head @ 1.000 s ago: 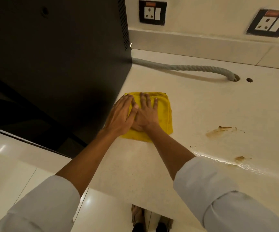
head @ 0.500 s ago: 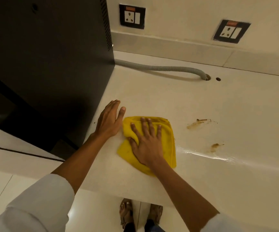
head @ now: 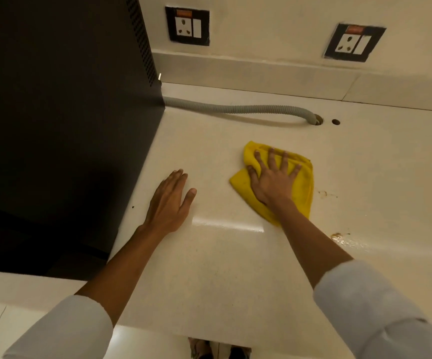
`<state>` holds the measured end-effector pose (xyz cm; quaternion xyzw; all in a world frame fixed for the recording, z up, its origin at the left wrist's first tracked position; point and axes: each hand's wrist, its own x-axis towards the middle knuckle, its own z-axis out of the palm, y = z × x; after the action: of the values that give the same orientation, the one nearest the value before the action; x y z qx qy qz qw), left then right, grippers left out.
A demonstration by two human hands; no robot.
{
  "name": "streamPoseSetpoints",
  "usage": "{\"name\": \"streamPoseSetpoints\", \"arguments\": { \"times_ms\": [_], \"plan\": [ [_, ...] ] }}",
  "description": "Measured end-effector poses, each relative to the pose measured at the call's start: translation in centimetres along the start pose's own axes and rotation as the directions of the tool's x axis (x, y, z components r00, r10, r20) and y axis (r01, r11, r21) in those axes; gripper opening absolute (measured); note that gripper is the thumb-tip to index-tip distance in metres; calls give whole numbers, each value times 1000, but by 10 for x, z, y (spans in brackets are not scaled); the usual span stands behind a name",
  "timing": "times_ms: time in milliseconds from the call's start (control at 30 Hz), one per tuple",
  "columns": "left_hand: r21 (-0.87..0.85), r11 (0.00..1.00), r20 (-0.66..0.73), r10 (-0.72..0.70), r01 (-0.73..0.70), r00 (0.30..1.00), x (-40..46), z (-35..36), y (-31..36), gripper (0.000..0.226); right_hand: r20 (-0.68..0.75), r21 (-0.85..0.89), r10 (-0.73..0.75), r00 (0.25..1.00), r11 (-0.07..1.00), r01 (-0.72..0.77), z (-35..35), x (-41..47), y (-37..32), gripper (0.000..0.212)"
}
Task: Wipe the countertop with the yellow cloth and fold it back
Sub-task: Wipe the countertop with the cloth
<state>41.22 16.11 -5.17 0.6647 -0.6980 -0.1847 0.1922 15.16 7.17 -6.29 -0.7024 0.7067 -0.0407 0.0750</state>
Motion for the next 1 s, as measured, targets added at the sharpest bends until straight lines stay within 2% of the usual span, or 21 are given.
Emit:
{"name": "streamPoseSetpoints", "arguments": {
  "times_ms": [167, 400, 600, 667, 767, 900, 1000],
  "plan": [
    [-121, 992, -106, -42, 29, 993, 7, -8, -3, 60, 43, 15, -136, 990, 991, 135, 9, 7, -69, 66],
    [-263, 959, -302, -184, 104, 935, 6, -21, -4, 52, 64, 50, -324, 944, 946, 321, 29, -76, -151, 79],
    [-217, 965, -208, -192, 146, 959, 12, -19, 4, 53, 23, 100, -362, 932, 928, 358, 30, -152, -133, 68],
    [-189, 972, -150, -170, 140, 974, 14, -12, 14, 52, 18, 87, -343, 939, 936, 341, 28, -172, -112, 65],
    [-142, 988, -69, -70, 60, 995, 16, 3, 36, 53, 17, 63, -267, 964, 962, 265, 23, -192, -75, 63],
    [-9, 995, 10, 99, -99, 995, 17, 30, 66, 55, 17, 31, -87, 996, 996, 86, 15, -205, -16, 64],
    [55, 979, 59, 191, -194, 980, 21, 46, 84, 67, 2, -1, 61, 998, 998, -61, 8, -202, 34, 63]
  ]
}}
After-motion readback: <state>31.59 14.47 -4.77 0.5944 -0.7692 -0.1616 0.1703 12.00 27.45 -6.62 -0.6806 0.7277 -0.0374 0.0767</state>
